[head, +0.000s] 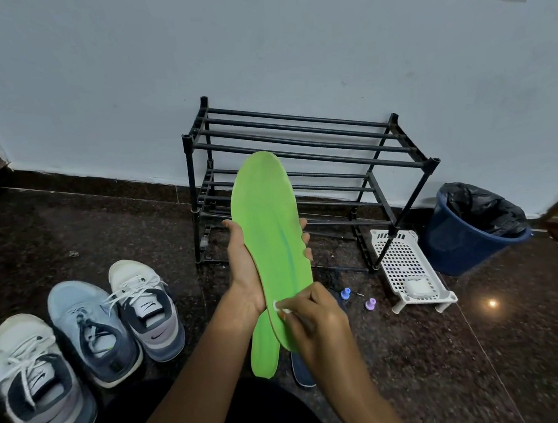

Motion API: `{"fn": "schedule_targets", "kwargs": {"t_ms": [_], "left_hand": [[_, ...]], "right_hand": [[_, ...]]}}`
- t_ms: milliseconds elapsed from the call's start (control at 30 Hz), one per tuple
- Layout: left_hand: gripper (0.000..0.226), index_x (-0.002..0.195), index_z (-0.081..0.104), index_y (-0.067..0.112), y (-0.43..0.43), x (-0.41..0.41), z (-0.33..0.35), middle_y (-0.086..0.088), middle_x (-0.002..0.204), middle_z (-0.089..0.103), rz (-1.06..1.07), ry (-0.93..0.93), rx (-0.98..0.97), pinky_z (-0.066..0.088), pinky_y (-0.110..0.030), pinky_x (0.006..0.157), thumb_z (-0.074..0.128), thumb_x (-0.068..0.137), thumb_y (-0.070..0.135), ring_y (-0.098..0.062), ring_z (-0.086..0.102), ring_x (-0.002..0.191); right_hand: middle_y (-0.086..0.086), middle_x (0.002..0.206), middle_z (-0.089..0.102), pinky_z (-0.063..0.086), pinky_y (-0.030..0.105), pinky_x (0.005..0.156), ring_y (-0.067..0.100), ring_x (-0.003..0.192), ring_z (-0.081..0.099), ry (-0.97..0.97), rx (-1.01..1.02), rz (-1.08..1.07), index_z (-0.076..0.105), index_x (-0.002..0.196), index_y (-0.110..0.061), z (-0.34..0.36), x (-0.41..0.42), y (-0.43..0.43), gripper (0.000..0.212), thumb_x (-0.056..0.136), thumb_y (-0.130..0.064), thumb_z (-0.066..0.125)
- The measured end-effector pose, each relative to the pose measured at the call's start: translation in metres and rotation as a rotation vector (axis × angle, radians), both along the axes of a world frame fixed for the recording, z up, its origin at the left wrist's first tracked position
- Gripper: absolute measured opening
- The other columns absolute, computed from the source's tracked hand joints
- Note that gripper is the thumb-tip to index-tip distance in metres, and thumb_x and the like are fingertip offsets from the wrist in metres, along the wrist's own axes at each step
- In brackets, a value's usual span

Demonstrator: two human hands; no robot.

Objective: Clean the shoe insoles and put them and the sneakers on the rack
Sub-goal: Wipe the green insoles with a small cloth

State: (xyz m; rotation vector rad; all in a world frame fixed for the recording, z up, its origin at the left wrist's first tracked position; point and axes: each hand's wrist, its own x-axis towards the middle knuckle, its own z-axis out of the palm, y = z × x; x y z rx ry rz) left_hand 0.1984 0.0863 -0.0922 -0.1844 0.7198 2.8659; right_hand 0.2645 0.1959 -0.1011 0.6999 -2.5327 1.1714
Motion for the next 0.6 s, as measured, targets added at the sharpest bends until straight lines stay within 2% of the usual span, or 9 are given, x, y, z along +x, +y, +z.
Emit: {"fn": "schedule_targets", "kwargs": {"t_ms": [100,333,500,600], "left_hand": [[0.109,0.127,0.051,-0.002,0.001,-0.001,-0.001,-0.017,0.097,0.061,-0.013,0.002,0.009,0.050,-0.030,0.061,0.006,0.077,0.084,-0.025,0.057,0.067],[0.101,0.125,0.055,0.000,0.002,0.000,-0.002,-0.018,0.107,0.065,0.048,-0.026,-0.006,0.053,-0.033,0.065,0.007,0.082,0.078,-0.027,0.061,0.078],[0.106,0.123,0.055,-0.001,-0.002,0.000,-0.003,-0.016,0.099,0.063,0.028,-0.024,0.022,0.051,-0.030,0.060,0.006,0.079,0.082,-0.026,0.058,0.068],[0.108,0.131,0.048,-0.001,-0.001,-0.001,-0.002,-0.015,0.097,0.061,0.007,-0.011,0.027,0.051,-0.028,0.060,0.006,0.078,0.083,-0.025,0.057,0.066]], "right_hand": [[-0.004,0.078,0.048,0.037,0.015,0.063,0.018,0.074,0.054,-0.023,0.011,-0.008,0.071,0.084,-0.006,0.001,-0.004,0.001,0.019,0.080,-0.016,0.055],[-0.005,0.079,0.046,0.034,0.006,0.068,0.016,0.075,0.053,-0.028,-0.029,-0.083,0.071,0.085,-0.003,0.010,-0.025,-0.007,0.023,0.080,-0.015,0.053],[-0.008,0.076,0.045,0.033,0.005,0.063,0.009,0.069,0.051,-0.018,-0.046,-0.018,0.071,0.086,-0.006,0.001,-0.002,-0.006,0.019,0.081,-0.014,0.055],[-0.014,0.076,0.043,0.032,0.003,0.063,0.004,0.070,0.050,-0.014,-0.034,0.013,0.070,0.087,-0.009,-0.002,0.009,-0.003,0.016,0.081,-0.015,0.056]]}}
